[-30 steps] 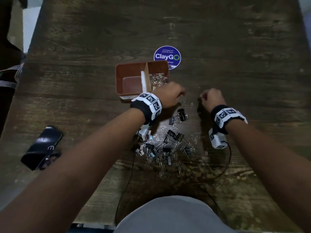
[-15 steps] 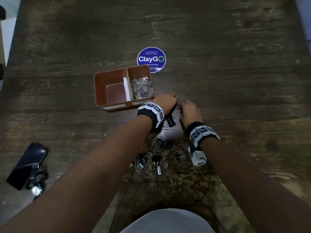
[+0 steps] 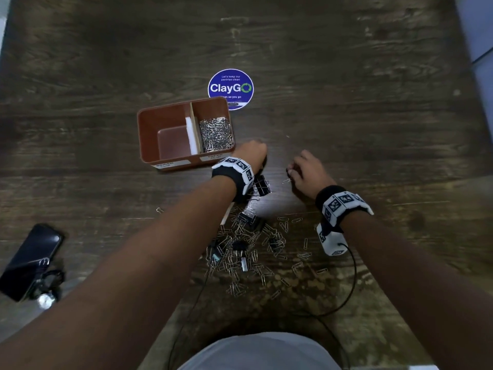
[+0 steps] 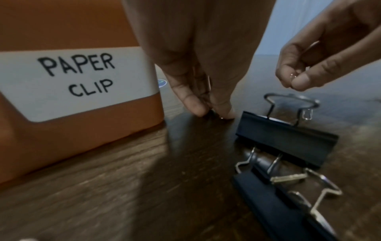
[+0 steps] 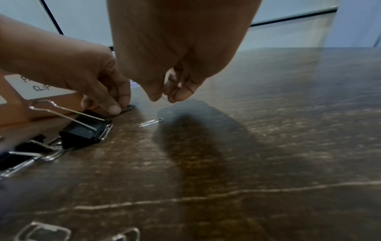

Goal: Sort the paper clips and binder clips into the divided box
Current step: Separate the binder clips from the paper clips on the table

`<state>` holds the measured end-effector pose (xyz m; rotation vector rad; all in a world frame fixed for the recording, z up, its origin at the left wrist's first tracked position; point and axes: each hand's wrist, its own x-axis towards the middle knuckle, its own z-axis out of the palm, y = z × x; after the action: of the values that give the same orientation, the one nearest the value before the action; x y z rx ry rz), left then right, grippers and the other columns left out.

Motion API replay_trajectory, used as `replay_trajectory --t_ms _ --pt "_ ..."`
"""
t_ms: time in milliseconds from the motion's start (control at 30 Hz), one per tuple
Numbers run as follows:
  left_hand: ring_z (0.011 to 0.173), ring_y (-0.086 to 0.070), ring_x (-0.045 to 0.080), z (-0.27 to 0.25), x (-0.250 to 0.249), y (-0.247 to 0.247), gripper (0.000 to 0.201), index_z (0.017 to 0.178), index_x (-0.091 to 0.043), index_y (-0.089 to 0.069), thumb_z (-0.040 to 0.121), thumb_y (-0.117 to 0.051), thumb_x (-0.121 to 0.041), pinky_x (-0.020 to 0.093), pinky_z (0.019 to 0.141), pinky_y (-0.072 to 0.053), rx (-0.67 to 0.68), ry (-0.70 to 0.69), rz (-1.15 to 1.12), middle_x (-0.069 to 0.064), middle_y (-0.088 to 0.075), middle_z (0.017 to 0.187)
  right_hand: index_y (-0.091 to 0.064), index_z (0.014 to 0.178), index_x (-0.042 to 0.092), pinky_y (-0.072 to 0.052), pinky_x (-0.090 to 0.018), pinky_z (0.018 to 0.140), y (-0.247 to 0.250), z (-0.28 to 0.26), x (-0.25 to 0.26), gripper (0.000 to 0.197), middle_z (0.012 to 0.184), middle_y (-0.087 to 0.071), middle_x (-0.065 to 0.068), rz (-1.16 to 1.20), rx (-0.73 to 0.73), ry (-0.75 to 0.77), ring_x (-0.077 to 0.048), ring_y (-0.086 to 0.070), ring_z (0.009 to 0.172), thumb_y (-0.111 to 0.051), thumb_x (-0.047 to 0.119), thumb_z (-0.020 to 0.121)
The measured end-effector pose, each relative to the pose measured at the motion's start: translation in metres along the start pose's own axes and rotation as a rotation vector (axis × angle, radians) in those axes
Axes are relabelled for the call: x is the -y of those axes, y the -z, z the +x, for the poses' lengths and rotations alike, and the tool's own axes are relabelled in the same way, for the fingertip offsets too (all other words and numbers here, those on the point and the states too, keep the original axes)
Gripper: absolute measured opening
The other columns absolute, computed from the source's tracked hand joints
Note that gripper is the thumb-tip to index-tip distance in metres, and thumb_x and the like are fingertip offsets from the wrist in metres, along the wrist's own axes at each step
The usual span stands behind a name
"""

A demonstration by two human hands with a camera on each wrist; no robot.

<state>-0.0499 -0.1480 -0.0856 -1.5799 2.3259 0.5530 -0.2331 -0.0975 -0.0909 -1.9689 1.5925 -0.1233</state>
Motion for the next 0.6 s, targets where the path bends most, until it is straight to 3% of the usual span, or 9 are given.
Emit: replay_trajectory --t_ms 133,267,367,433,533,600 --pt "0.103 -0.063 0.037 0.003 -0.005 0.002 0.023 0.112 0.002 -0.062 0.091 -0.056 -0.004 0.043 0.084 -0.052 0.040 0.006 -0.008 0.020 -0.060 0.116 -0.059 0.084 0.012 -0.036 -0.025 0.074 -0.001 -0.004 -0.010 0.009 0.092 -0.046 0.004 -0.030 0.029 0.052 -0.014 -0.048 0.084 -0.066 0.018 0.087" --pt "0.106 -0.060 0.038 0.000 -0.008 0.002 0.029 0.117 0.003 -0.060 0.089 -0.058 -0.007 0.044 0.083 -0.051 0.112 -0.071 0.067 0.024 -0.056 0.118 -0.065 0.096 0.012 -0.049 -0.033 0.076 -0.008 -0.005 -0.004 0.016 0.100 -0.055 0.000 -0.149 0.109 0.140 -0.021 -0.059 0.089 -0.071 0.014 0.082" --pt "0.100 -0.062 0.035 -0.010 0.002 -0.001 0.021 0.104 -0.007 -0.057 0.084 -0.056 0.001 0.041 0.080 -0.052 0.053 -0.057 -0.197 0.017 -0.061 0.108 -0.060 0.115 0.019 -0.045 -0.028 0.072 -0.010 -0.004 0.002 0.032 0.104 -0.062 0.001 -0.196 0.072 0.139 -0.019 -0.060 0.089 -0.065 0.008 0.085" --pt "0.088 -0.063 0.024 -0.026 0.013 -0.003 0.022 0.094 -0.014 -0.054 0.084 -0.051 0.005 0.033 0.076 -0.051 -0.019 -0.022 -0.463 0.005 -0.063 0.094 -0.060 0.116 0.021 -0.040 -0.025 0.069 -0.011 -0.005 0.003 0.033 0.099 -0.065 0.001 -0.220 0.063 0.140 -0.017 -0.060 0.085 -0.060 0.005 0.087" --pt "0.079 -0.058 0.007 -0.059 0.030 -0.006 0.035 0.115 -0.015 -0.057 0.089 -0.048 0.007 0.018 0.072 -0.045 -0.046 0.007 -0.624 -0.006 -0.060 0.094 -0.061 0.112 0.019 -0.047 -0.027 0.075 -0.014 -0.009 0.006 0.034 0.098 -0.063 -0.001 -0.223 0.073 0.134 -0.016 -0.055 0.085 -0.059 0.000 0.084" --pt "0.084 -0.058 0.009 -0.079 0.042 -0.013 0.035 0.118 -0.013 -0.061 0.092 -0.047 0.006 0.021 0.075 -0.046 -0.046 0.060 -0.657 -0.003 -0.062 0.102 -0.056 0.113 0.019 -0.049 -0.032 0.083 -0.017 -0.014 0.009 0.036 0.105 -0.060 -0.004 -0.260 0.090 0.132 -0.019 -0.054 0.094 -0.061 0.001 0.082"
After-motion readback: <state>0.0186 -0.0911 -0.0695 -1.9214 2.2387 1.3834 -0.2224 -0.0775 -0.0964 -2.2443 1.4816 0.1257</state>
